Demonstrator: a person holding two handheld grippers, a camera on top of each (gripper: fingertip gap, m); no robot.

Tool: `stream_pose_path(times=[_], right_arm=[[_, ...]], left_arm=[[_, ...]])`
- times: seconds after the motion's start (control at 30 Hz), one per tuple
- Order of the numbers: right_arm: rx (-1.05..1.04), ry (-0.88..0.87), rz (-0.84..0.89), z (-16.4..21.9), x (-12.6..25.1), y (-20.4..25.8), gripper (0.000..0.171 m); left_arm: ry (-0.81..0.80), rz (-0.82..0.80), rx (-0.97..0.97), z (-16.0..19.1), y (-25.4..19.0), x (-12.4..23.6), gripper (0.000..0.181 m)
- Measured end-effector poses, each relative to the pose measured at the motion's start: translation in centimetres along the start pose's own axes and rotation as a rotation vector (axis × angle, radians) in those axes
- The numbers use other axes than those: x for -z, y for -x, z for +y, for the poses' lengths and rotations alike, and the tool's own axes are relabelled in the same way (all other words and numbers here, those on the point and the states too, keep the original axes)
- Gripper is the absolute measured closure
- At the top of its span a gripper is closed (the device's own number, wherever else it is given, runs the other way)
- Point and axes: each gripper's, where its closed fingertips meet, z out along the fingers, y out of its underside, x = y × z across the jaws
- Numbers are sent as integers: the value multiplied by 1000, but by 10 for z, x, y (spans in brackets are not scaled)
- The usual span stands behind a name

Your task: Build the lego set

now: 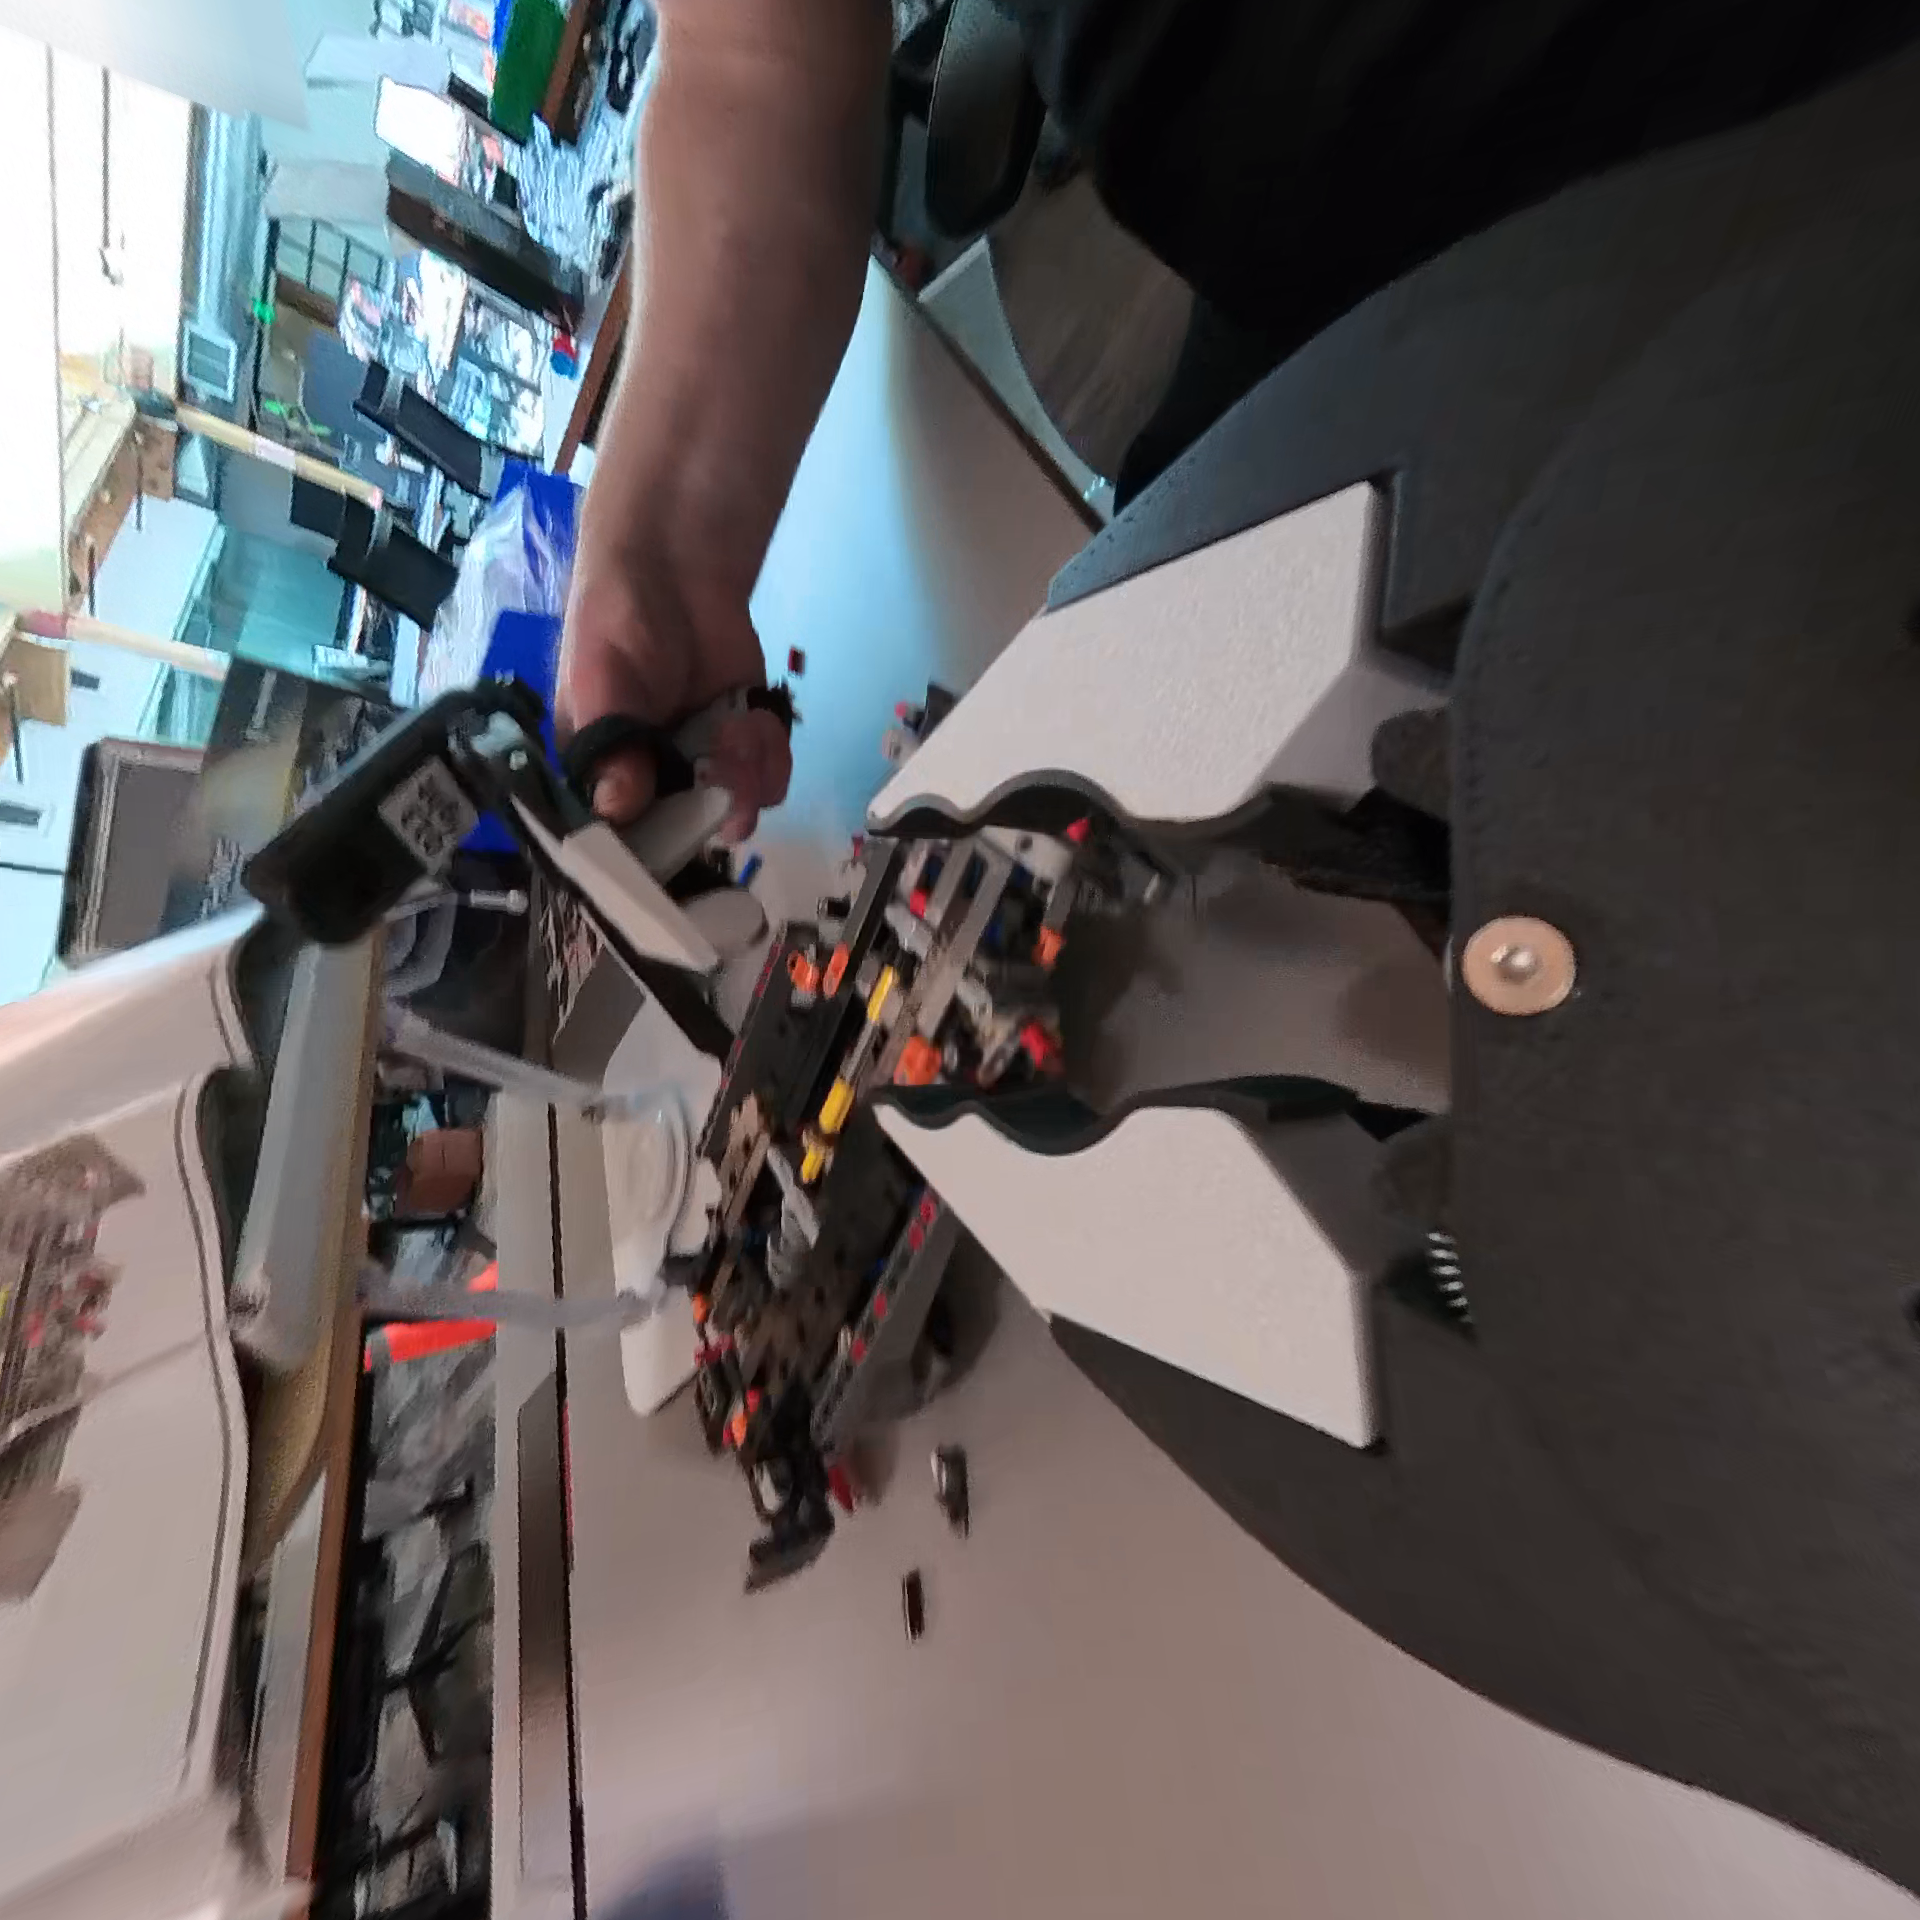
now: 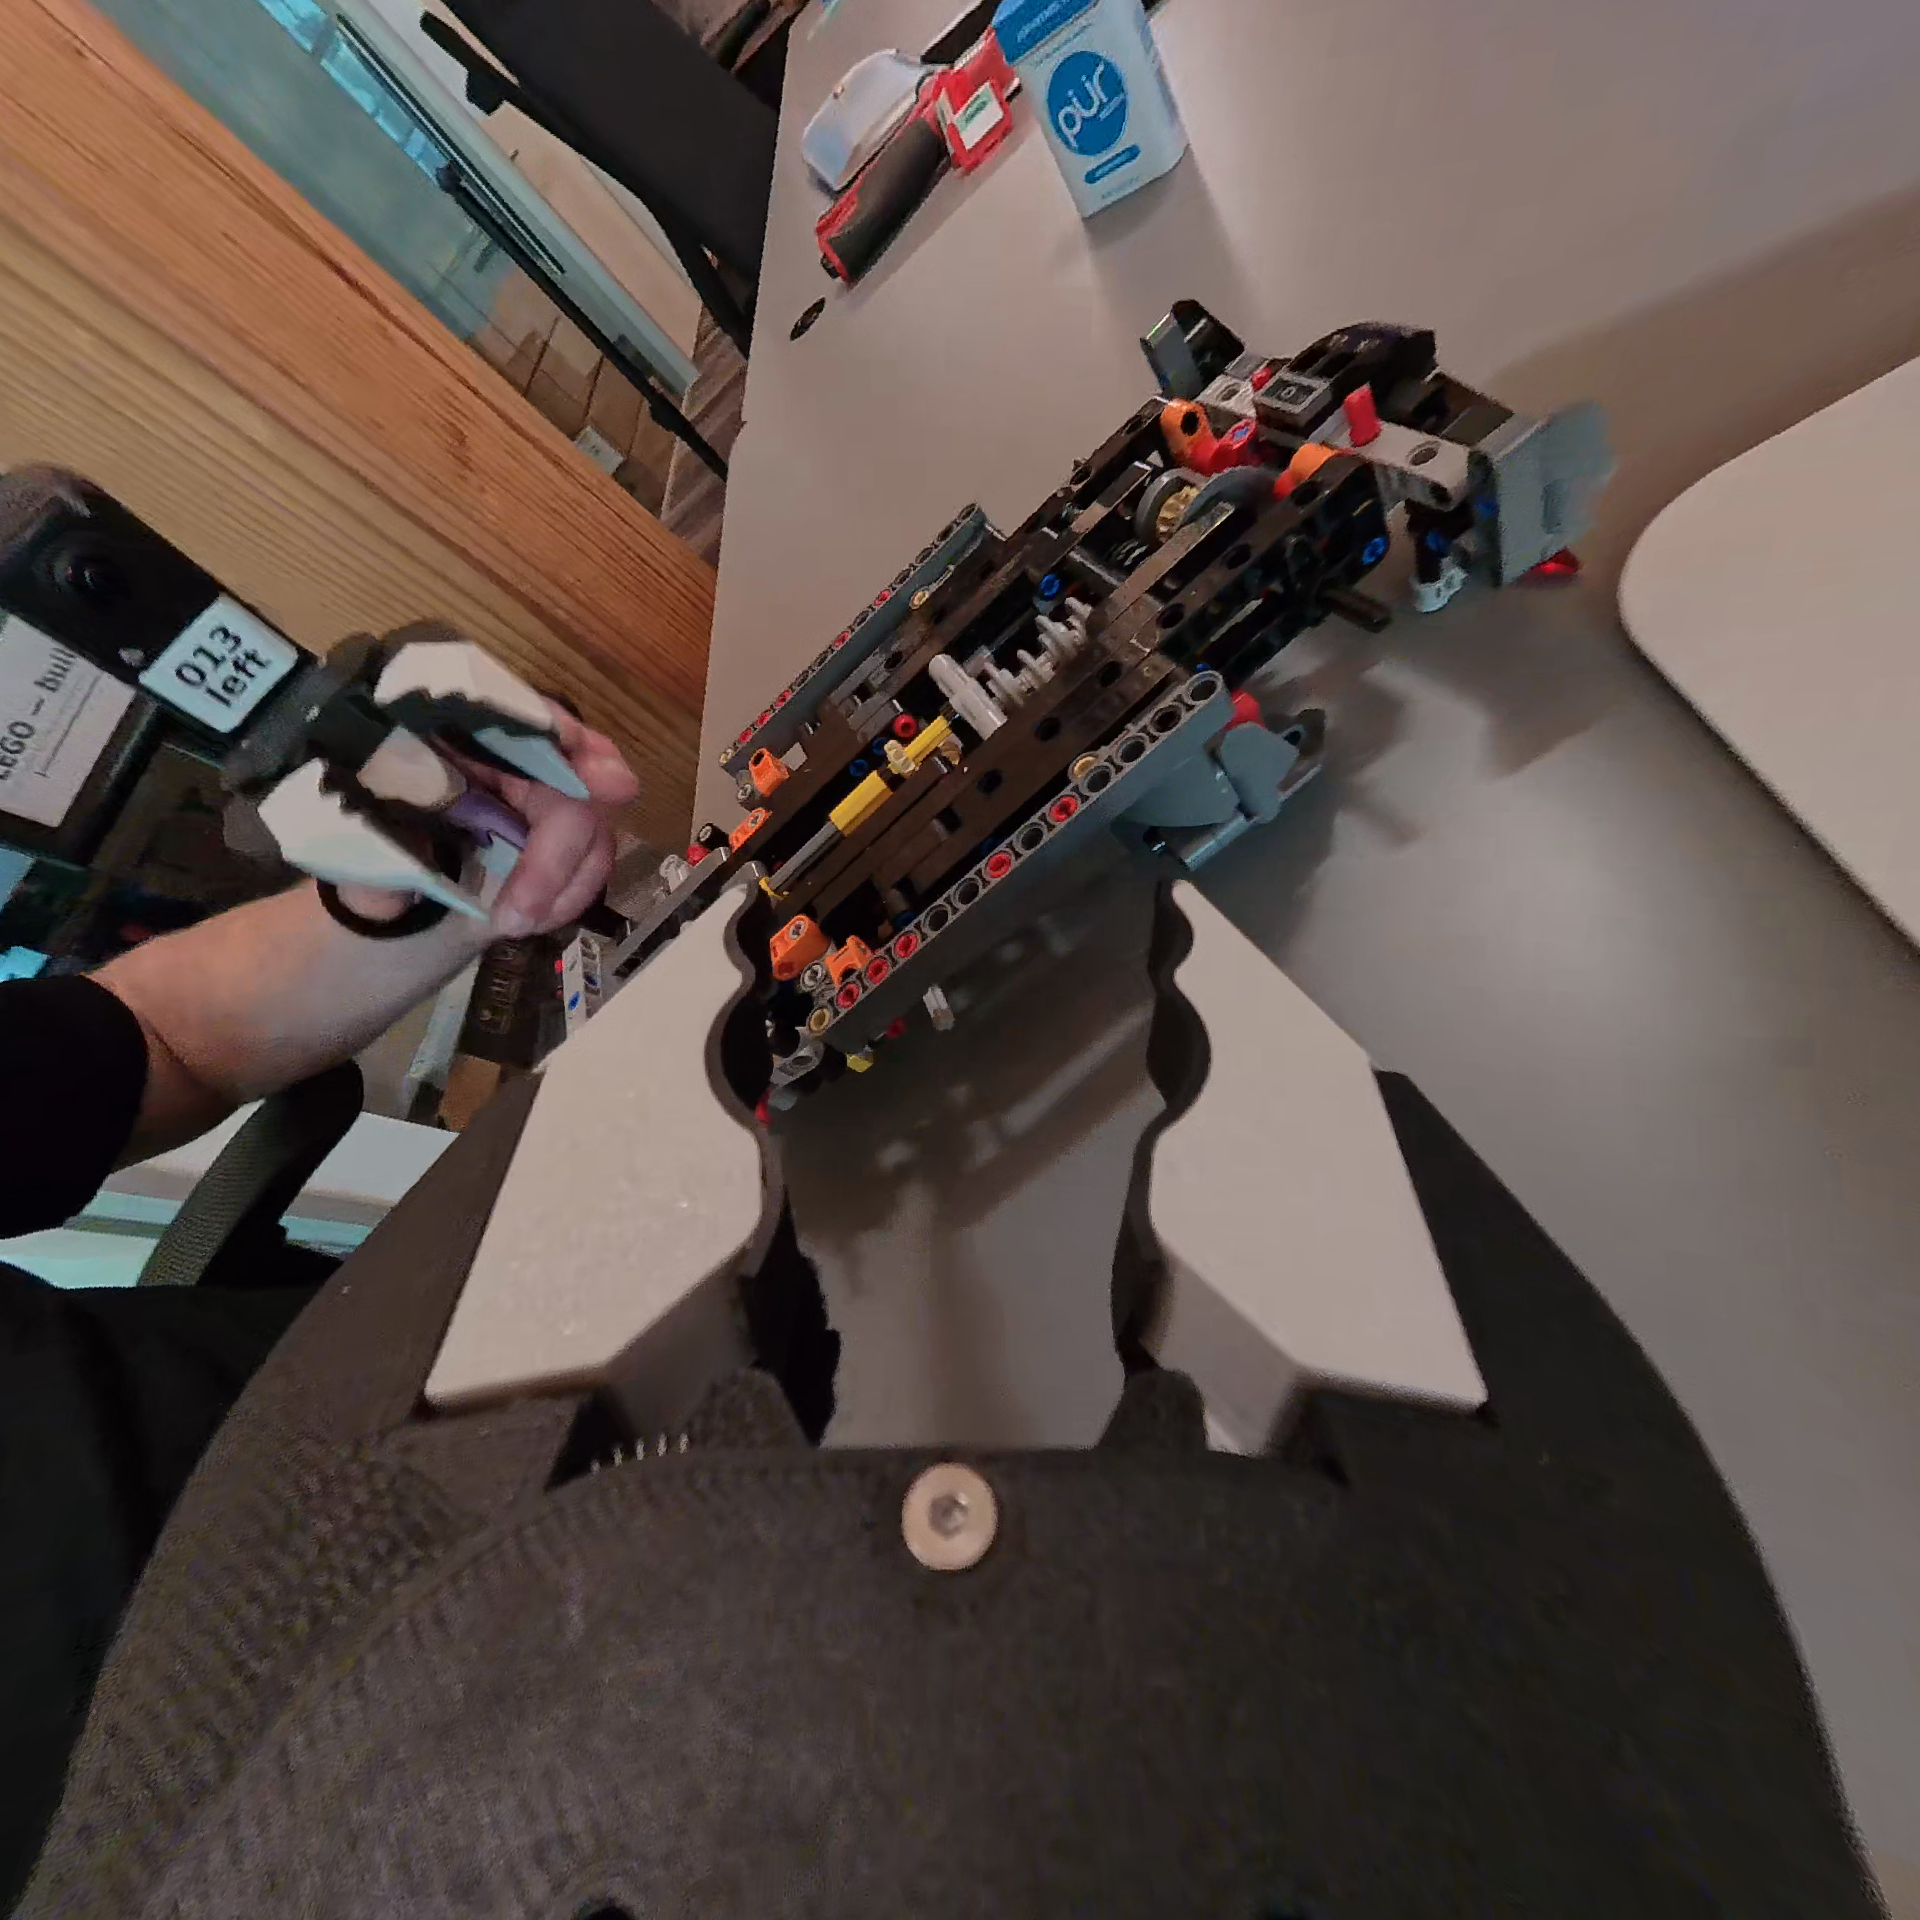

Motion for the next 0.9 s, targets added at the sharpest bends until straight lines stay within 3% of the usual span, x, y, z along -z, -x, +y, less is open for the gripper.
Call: stream_pose_path(times=[0.23,0.37,0.9], right_arm=[[-36,2,19,2,-10,4,95],[-54,-9,15,3,-18,6,97],[-51,127,-22,-6,-27,-15,102]], left_arm=[[104,-65,73,18,46,-18,128],[171,-40,122,35,36,-32,127],[176,-43,137,35,0,-52,136]])
